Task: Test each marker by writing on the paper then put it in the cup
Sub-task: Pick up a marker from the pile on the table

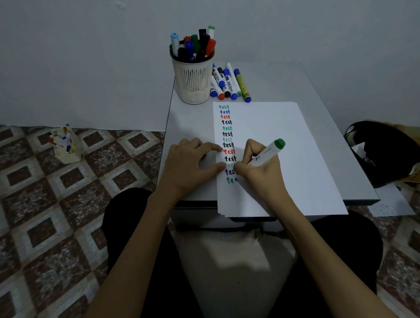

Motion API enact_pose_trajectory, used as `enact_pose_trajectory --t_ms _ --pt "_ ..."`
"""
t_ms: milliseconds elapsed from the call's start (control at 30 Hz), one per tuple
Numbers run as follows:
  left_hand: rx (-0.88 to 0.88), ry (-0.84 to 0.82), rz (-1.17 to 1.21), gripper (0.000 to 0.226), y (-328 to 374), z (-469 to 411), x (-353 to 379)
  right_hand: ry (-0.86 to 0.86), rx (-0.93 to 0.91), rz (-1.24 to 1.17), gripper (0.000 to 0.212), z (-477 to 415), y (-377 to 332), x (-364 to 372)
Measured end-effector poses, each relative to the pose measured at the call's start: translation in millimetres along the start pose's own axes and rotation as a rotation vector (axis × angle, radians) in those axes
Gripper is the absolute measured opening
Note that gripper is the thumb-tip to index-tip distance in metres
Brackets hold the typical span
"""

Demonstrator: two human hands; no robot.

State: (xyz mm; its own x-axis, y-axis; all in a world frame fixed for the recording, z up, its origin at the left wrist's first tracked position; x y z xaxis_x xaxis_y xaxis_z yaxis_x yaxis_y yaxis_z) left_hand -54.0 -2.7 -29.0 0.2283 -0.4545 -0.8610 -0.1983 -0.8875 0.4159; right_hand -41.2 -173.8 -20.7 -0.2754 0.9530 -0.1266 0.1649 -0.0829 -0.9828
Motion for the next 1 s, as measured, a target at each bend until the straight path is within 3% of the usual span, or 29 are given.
enact_pose_trajectory --t_ms 333,733,1000 --pt "-0.006 -0.005 0.002 0.054 1.2 0.2 -0.6 -0.031 0.008 -0.014 0.033 -1.2 1.3 -0.7" --pt "0.002 -0.011 0.004 0.054 -0.2 0.1 -0.3 0.086 -0.009 -0.010 0.023 0.0 -3.8 -1.3" --pt "0.018 -0.001 0.000 0.053 1.0 0.2 -1.2 -0.018 0.034 -0.024 0.030 -1.3 0.2 -1.3"
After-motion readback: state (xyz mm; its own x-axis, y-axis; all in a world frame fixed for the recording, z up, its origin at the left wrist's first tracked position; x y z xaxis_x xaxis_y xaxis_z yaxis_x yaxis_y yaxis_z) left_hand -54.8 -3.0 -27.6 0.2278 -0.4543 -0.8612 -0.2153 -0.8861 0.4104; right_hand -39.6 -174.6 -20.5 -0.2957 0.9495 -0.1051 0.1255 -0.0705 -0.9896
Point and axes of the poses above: each hand's wrist, its own z-axis away from the middle knuckle, its own x-axis out of the palm, y = z × x, the point moved 2 cm from there along -z, towards the middle knuckle, and after that the axes turned 3 degrees about -y, right-handed, at the moved point
